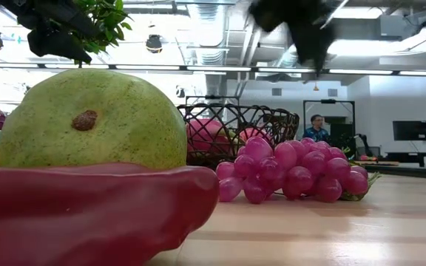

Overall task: Build produce basket
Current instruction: Put the cucumber into the basket

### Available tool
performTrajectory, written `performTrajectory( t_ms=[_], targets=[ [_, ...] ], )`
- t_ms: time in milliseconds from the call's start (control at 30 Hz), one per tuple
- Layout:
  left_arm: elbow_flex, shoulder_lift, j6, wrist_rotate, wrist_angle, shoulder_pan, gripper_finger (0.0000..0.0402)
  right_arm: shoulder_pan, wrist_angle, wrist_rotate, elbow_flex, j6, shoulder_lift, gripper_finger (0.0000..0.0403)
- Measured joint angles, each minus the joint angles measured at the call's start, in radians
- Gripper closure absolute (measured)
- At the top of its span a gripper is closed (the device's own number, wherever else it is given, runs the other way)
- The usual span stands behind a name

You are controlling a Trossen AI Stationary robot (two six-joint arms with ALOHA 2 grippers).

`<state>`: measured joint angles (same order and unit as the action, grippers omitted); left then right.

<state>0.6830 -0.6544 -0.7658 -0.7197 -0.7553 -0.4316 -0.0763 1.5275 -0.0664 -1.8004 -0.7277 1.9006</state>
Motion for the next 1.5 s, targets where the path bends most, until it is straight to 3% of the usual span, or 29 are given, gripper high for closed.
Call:
performTrajectory(
  t_ms=[100, 333, 600, 733, 1000, 1233, 1333, 1500],
  targets=[
    [0.000, 0.000, -0.001, 0.005, -0.008, 0.000, 0.0034, -0.198, -0.012, 0.015, 0.091, -0.252, -0.058, 0.0017],
    [0.000, 0.000, -0.004, 0.012, -0.019, 0.000, 0.0034, -0.621, -0.052, 0.084, 0.257, -1.057, -0.116, 0.0017],
    [0.000, 0.000, -0.016, 0.000, -0.012, 0.000, 0.0034, -0.864, -0.293, 0.120, 0.408, -1.579, -0.114, 0.0017],
    [0.000, 0.000, -0.017, -0.001, -0.012, 0.000, 0.0034, -0.902, -0.389, 0.198, 0.505, -1.627, -0.113, 0.0018],
    [0.000, 0.000, -0.025, -0.002, -0.014, 0.000, 0.0034, -0.883, -0.666, 0.186, 0.682, -1.629, -0.113, 0.0019],
    [0.000, 0.000, -0.025, -0.002, -0.019, 0.000, 0.0034, -0.874, -0.747, 0.197, 0.744, -1.632, -0.113, 0.0026],
    [0.000, 0.000, -0.025, -0.002, -0.021, 0.000, 0.0034, -0.850, -0.745, 0.197, 0.744, -1.631, -0.113, 0.0056],
    [0.000, 0.000, -0.025, -0.002, -0.026, 0.000, 0.0034, -0.809, -0.739, 0.194, 0.744, -1.594, -0.113, 0.0142]
  ],
)
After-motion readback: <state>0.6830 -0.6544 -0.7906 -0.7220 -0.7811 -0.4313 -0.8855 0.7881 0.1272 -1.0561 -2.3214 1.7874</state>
